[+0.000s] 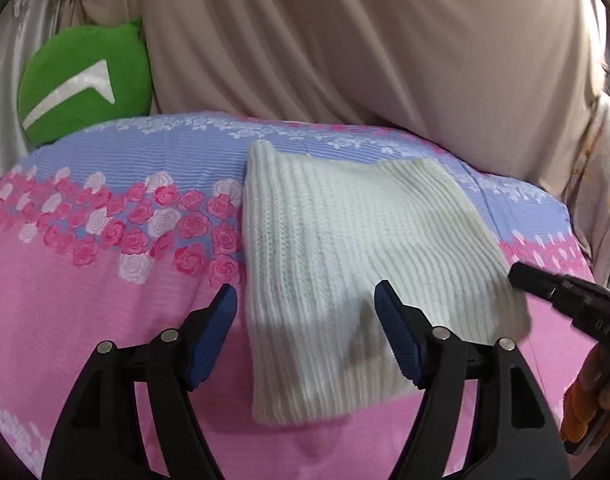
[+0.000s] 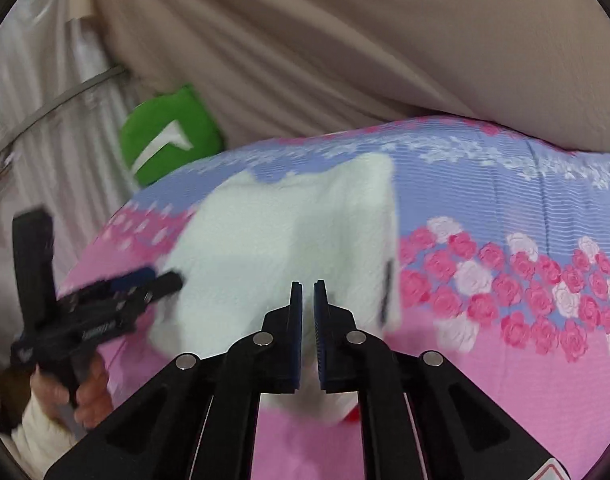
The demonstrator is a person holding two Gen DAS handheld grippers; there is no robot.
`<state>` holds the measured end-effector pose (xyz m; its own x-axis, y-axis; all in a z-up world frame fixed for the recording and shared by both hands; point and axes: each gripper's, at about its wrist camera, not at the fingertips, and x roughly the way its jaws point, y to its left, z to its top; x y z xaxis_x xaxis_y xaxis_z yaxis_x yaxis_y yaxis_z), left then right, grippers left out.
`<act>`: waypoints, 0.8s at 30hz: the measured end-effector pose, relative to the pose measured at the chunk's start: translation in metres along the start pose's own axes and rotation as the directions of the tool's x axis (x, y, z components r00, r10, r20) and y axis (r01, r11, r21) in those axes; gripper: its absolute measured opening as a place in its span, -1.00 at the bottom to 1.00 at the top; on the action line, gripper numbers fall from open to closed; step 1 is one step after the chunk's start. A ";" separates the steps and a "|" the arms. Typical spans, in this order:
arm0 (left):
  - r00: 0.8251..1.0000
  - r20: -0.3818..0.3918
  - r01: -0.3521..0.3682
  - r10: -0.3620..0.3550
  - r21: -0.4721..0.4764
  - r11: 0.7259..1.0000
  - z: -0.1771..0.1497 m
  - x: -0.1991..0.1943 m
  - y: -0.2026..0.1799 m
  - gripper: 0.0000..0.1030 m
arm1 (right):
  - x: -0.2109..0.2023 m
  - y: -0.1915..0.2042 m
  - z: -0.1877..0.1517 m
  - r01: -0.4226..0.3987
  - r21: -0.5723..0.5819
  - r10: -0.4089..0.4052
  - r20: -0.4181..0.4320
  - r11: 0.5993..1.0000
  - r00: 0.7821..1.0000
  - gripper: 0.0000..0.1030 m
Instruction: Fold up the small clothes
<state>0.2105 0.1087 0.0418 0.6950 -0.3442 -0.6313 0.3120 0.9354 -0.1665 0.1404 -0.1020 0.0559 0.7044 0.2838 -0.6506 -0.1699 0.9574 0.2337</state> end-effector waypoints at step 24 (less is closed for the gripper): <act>0.959 0.061 -0.280 0.278 0.032 0.960 -0.087 -0.026 -0.062 0.90 | -0.025 0.023 -0.098 0.359 0.102 -0.369 0.100 0.928 0.924 0.63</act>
<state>0.1163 0.0666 0.0025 0.7925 -0.0753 -0.6052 0.1254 0.9913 0.0409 0.0512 -0.0816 0.0067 0.7827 -0.0963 -0.6149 0.1659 0.9845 0.0570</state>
